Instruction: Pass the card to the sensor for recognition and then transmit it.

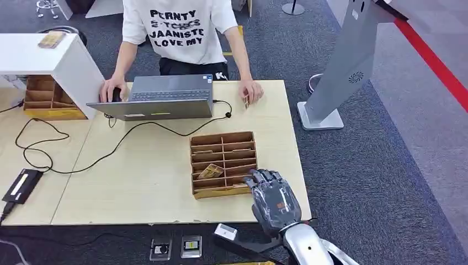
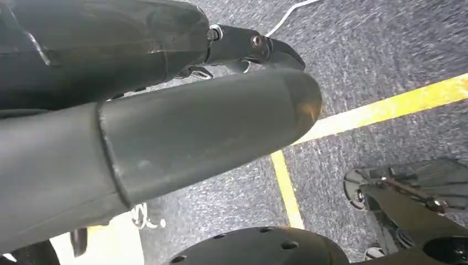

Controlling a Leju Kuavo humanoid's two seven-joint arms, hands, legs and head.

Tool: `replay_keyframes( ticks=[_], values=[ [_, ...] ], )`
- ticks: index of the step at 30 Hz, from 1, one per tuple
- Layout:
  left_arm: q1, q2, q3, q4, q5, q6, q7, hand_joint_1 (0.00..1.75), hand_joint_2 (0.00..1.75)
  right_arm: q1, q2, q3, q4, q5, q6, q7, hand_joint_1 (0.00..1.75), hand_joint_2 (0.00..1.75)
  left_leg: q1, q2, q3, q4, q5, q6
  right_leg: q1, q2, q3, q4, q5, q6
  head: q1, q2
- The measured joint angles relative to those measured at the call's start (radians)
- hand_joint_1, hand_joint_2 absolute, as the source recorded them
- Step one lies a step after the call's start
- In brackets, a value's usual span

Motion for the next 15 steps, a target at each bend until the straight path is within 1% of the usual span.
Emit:
replay_keyframes(
  ticks=[2, 7, 10, 13, 15],
  values=[
    [-0.001, 0.000, 0.000, 0.000, 0.008, 0.003, 0.005, 0.00, 0.00, -0.013, 0.019, 0.008, 0.013, -0.011, -0.008, -0.012, 0.59, 1.75, 0.000, 0.000, 0.000, 0.000, 0.000, 0.000, 0.000, 0.000, 0.000, 0.000, 0.000, 0.000, 0.000, 0.000],
    [-0.001, 0.000, 0.000, 0.000, 0.018, 0.006, 0.008, 0.00, 0.00, -0.047, 0.052, 0.032, 0.051, -0.029, -0.022, -0.024, 0.61, 1.75, 0.000, 0.000, 0.000, 0.000, 0.000, 0.000, 0.000, -0.001, 0.000, 0.000, 0.000, 0.000, 0.000, 0.000],
    [-0.001, 0.000, 0.000, 0.000, 0.027, 0.009, 0.014, 0.00, 0.00, -0.068, 0.069, 0.050, 0.077, -0.062, -0.043, -0.036, 0.70, 1.75, 0.000, 0.000, 0.000, 0.000, 0.000, 0.000, 0.000, 0.000, 0.000, 0.000, 0.000, 0.000, 0.000, 0.000],
    [-0.001, 0.000, 0.000, 0.000, 0.031, 0.010, 0.015, 0.00, 0.00, -0.097, 0.095, 0.061, 0.122, -0.091, -0.079, -0.052, 0.70, 1.75, 0.000, 0.000, 0.000, 0.000, 0.000, 0.000, 0.000, 0.000, 0.000, 0.000, 0.000, 0.000, 0.000, 0.000],
    [-0.001, 0.000, 0.000, 0.000, 0.036, 0.011, 0.015, 0.00, 0.00, -0.113, 0.110, 0.072, 0.153, -0.105, -0.097, -0.059, 0.66, 1.75, 0.000, 0.000, 0.000, 0.000, 0.000, 0.000, 0.000, 0.000, 0.000, 0.000, 0.000, 0.000, 0.000, 0.000]
  ],
)
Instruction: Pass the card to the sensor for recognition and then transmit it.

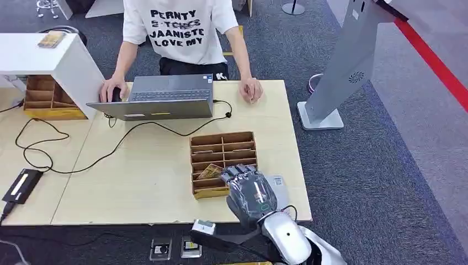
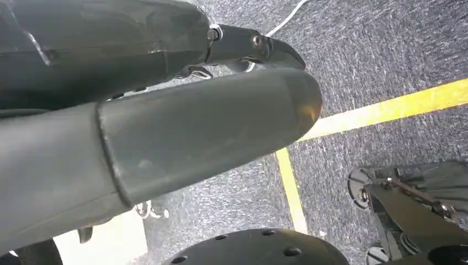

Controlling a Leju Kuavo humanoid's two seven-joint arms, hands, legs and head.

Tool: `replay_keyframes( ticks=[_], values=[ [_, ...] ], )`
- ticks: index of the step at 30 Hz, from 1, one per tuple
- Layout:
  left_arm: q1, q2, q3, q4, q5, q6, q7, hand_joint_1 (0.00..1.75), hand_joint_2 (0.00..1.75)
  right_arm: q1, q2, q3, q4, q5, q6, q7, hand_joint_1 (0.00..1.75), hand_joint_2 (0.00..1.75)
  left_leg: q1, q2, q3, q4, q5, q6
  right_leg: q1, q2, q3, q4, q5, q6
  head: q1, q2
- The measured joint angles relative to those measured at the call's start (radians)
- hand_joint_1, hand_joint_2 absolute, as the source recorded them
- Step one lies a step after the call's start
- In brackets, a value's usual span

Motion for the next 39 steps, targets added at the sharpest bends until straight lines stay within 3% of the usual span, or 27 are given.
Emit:
replay_keyframes(
  ticks=[13, 20, 37, 39],
  values=[
    [0.000, 0.000, 0.000, 0.000, -0.002, -0.001, -0.002, 0.00, 0.00, -0.045, 0.051, 0.036, 0.147, -0.020, -0.036, 0.000, 0.63, 1.75, 0.000, -0.001, 0.000, 0.000, 0.000, 0.000, 0.000, 0.000, 0.000, 0.000, 0.000, 0.000, 0.000, 0.000],
    [0.001, 0.000, 0.000, 0.000, -0.008, -0.005, -0.013, 0.00, 0.00, -0.048, 0.051, 0.049, 0.203, -0.031, -0.045, 0.009, 0.72, 1.75, 0.000, -0.001, 0.000, 0.000, 0.000, 0.000, 0.000, 0.000, 0.000, 0.000, 0.000, 0.000, 0.000, 0.000],
    [0.001, 0.000, 0.000, 0.000, -0.013, 0.006, -0.025, 0.00, 0.00, -0.053, 0.045, 0.054, 0.292, -0.052, -0.093, 0.023, 0.68, 1.75, 0.000, -0.001, 0.000, 0.000, 0.000, 0.000, 0.000, 0.000, 0.000, 0.000, 0.000, 0.000, 0.000, 0.000],
    [0.001, 0.000, 0.000, 0.000, -0.012, 0.009, -0.029, 0.00, 0.00, -0.054, 0.045, 0.053, 0.306, -0.056, -0.105, 0.014, 0.75, 1.75, 0.000, -0.001, 0.000, 0.000, 0.000, 0.000, 0.000, 0.000, 0.000, 0.000, 0.000, 0.000, 0.000, 0.000]
  ],
)
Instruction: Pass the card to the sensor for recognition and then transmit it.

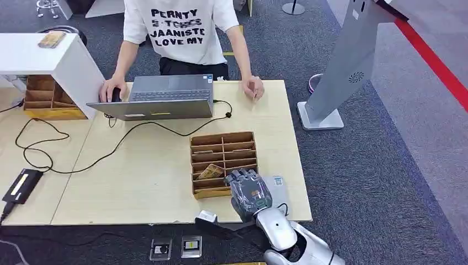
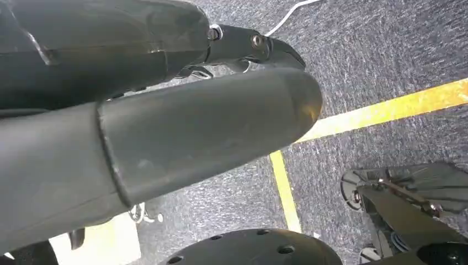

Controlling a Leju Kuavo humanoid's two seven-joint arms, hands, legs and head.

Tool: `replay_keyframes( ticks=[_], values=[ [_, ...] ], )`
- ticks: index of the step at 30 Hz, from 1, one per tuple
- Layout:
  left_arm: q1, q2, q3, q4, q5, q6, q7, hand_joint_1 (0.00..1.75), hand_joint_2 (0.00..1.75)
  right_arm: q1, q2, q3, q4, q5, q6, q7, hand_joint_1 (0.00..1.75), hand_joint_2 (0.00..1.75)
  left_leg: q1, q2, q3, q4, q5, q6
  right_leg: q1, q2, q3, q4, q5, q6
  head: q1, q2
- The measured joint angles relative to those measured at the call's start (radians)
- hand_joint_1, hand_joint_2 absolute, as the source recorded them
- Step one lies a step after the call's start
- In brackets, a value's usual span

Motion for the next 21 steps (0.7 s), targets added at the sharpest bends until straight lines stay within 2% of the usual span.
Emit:
replay_keyframes(
  ticks=[12, 21],
  values=[
    [0.000, 0.000, 0.000, 0.000, 0.015, 0.009, -0.006, 0.00, 0.00, -0.030, 0.019, 0.001, 0.091, -0.024, -0.045, -0.042, 0.75, 1.75, 0.000, 0.000, 0.000, 0.000, 0.000, 0.000, 0.000, 0.000, 0.000, 0.000, 0.000, 0.000, 0.000, 0.000],
    [0.000, -0.002, 0.002, 0.000, 0.044, 0.022, 0.008, 0.00, 0.00, -0.063, 0.037, 0.004, 0.144, -0.027, -0.050, -0.060, 0.73, 1.75, 0.000, 0.000, 0.000, 0.000, 0.000, 0.000, 0.000, 0.000, 0.000, 0.000, 0.000, 0.000, 0.000, 0.000]
  ],
)
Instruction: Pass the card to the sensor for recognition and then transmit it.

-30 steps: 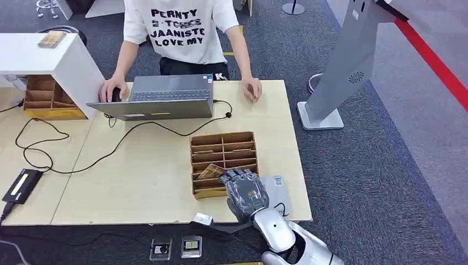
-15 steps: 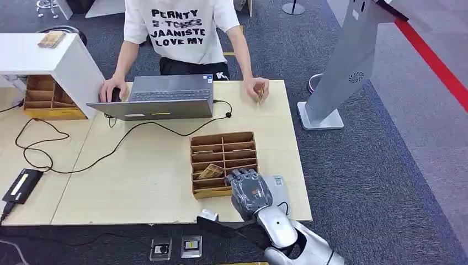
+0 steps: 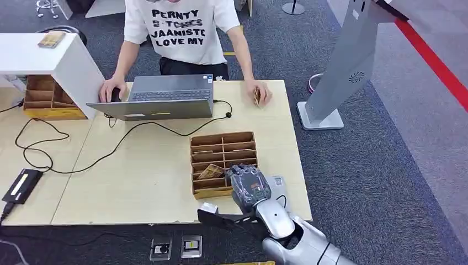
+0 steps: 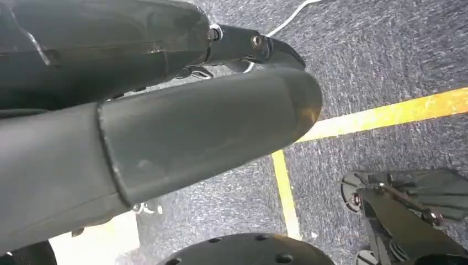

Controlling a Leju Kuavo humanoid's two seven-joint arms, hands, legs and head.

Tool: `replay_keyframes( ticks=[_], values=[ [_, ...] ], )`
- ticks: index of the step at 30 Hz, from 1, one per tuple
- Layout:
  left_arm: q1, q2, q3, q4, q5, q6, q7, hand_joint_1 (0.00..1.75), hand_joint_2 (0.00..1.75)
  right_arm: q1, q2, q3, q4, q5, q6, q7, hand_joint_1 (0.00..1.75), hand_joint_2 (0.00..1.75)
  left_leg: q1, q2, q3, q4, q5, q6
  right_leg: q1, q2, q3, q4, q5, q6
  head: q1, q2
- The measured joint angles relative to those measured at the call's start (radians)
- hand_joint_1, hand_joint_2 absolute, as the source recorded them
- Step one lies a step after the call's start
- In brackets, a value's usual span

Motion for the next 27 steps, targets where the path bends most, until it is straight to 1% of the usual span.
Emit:
replay_keyframes(
  ticks=[1, 3, 4, 6, 8, 12, 13, 24, 26, 27],
  values=[
    [0.000, 0.000, 0.000, 0.000, 0.001, 0.000, 0.000, 0.00, 0.00, -0.002, 0.001, 0.000, 0.002, 0.000, 0.000, 0.000, 0.77, 1.75, 0.000, 0.000, 0.000, 0.000, 0.000, 0.000, 0.000, 0.000, 0.000, 0.000, 0.000, 0.000, 0.000, 0.000],
    [0.000, 0.000, 0.000, 0.000, 0.002, 0.000, -0.001, 0.00, 0.00, -0.006, 0.002, 0.001, 0.007, -0.001, 0.000, 0.001, 0.73, 1.75, 0.000, 0.000, 0.000, 0.000, 0.000, 0.000, 0.000, 0.000, 0.000, 0.000, 0.000, 0.000, 0.000, 0.000],
    [0.000, 0.000, 0.000, 0.000, 0.001, 0.000, -0.003, 0.00, 0.00, -0.009, 0.002, 0.001, 0.009, -0.002, 0.000, 0.005, 0.75, 1.75, 0.000, 0.000, 0.000, 0.000, 0.000, 0.000, 0.000, 0.000, 0.000, 0.000, 0.000, 0.000, 0.000, 0.000],
    [0.000, 0.000, 0.000, 0.000, -0.002, -0.002, -0.008, 0.00, 0.00, -0.012, 0.000, 0.001, 0.011, -0.002, 0.000, 0.021, 0.77, 1.75, 0.000, 0.000, 0.000, 0.000, 0.000, 0.000, 0.000, 0.000, 0.000, 0.000, 0.000, 0.000, 0.000, 0.000],
    [0.000, 0.000, 0.000, 0.000, -0.008, -0.003, -0.011, 0.00, 0.00, -0.012, -0.003, 0.000, 0.011, 0.001, 0.001, 0.039, 0.75, 1.75, 0.000, 0.000, 0.000, 0.000, 0.000, 0.000, 0.000, 0.000, 0.000, 0.000, 0.000, 0.000, 0.000, 0.000],
    [0.001, 0.000, 0.000, 0.000, -0.013, -0.007, -0.014, 0.00, 0.00, -0.010, -0.021, 0.000, -0.013, 0.013, 0.013, 0.064, 0.77, 1.75, 0.000, 0.000, 0.000, 0.000, 0.000, 0.000, 0.000, 0.001, 0.000, 0.000, 0.000, 0.000, 0.000, 0.000],
    [0.001, 0.000, 0.000, 0.000, -0.013, -0.007, -0.014, 0.00, 0.00, -0.009, -0.026, -0.001, -0.021, 0.017, 0.017, 0.066, 0.79, 1.75, 0.000, 0.000, 0.000, 0.000, 0.000, 0.000, 0.000, 0.001, 0.000, 0.000, 0.000, 0.000, 0.000, 0.000],
    [0.002, 0.000, 0.000, 0.000, -0.010, -0.002, -0.014, 0.00, 0.00, -0.001, -0.064, 0.000, -0.100, 0.022, 0.048, 0.071, 0.77, 1.75, 0.000, 0.000, 0.001, 0.000, 0.000, 0.000, 0.000, 0.001, 0.000, 0.000, 0.000, 0.000, 0.000, 0.000],
    [0.002, 0.000, 0.000, 0.000, -0.010, -0.001, -0.014, 0.00, 0.00, 0.001, -0.071, 0.000, -0.110, 0.024, 0.050, 0.071, 0.86, 1.75, 0.000, 0.000, 0.001, 0.000, 0.000, 0.000, 0.000, 0.001, 0.000, 0.000, 0.000, 0.000, 0.000, 0.000],
    [0.002, 0.000, 0.000, 0.000, -0.009, -0.001, -0.015, 0.00, 0.00, 0.002, -0.074, 0.000, -0.115, 0.025, 0.052, 0.072, 0.86, 1.75, 0.000, 0.000, 0.001, 0.000, 0.000, 0.000, 0.000, 0.001, 0.000, 0.000, 0.000, 0.000, 0.000, 0.000]
  ],
)
